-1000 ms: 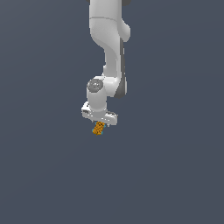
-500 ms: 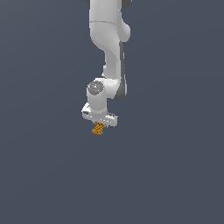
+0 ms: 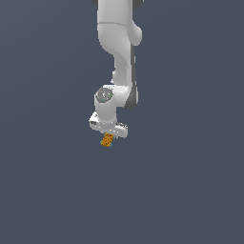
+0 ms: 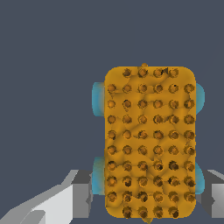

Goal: Pick up the object and move it to a goal position.

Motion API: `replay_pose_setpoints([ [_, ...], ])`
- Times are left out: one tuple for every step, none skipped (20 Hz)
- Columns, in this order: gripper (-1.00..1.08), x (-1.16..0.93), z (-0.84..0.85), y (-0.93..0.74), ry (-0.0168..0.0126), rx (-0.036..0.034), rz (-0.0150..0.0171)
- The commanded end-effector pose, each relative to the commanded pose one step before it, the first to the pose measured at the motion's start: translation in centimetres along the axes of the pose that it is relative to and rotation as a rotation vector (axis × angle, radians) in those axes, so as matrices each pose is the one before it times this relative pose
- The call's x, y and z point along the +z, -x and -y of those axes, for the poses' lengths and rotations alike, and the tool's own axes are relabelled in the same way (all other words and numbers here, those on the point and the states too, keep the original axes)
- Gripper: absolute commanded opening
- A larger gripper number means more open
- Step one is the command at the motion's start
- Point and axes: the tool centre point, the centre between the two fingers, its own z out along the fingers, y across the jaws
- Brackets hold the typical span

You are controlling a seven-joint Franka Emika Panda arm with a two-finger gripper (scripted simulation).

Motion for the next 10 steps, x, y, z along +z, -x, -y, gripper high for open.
replay_pose_setpoints([
  [-1.00,-0.499,0.117,-0.191,-0.00037,-0.00017,-0.00148],
  [-1.00,-0.296,0.066,-0.093,0.00000,0.00000,0.00000],
  [-1.00,-0.349,0.077,-0.109,0.00000,0.00000,0.00000],
  [-1.00,-0.402,0.089,-0.126,0.00000,0.00000,0.00000],
  [-1.00,-0.454,0.100,-0.142,0.00000,0.00000,0.00000],
  [-1.00,-0.505,0.111,-0.159,0.00000,0.00000,0.00000],
  [-1.00,-0.556,0.122,-0.175,0.00000,0.00000,0.00000],
  [-1.00,-0.606,0.133,-0.191,0.00000,0.00000,0.00000],
  [-1.00,-0.650,0.129,-0.211,0.00039,0.00029,0.00003],
  [-1.00,-0.705,0.153,-0.224,0.00000,0.00000,0.00000],
])
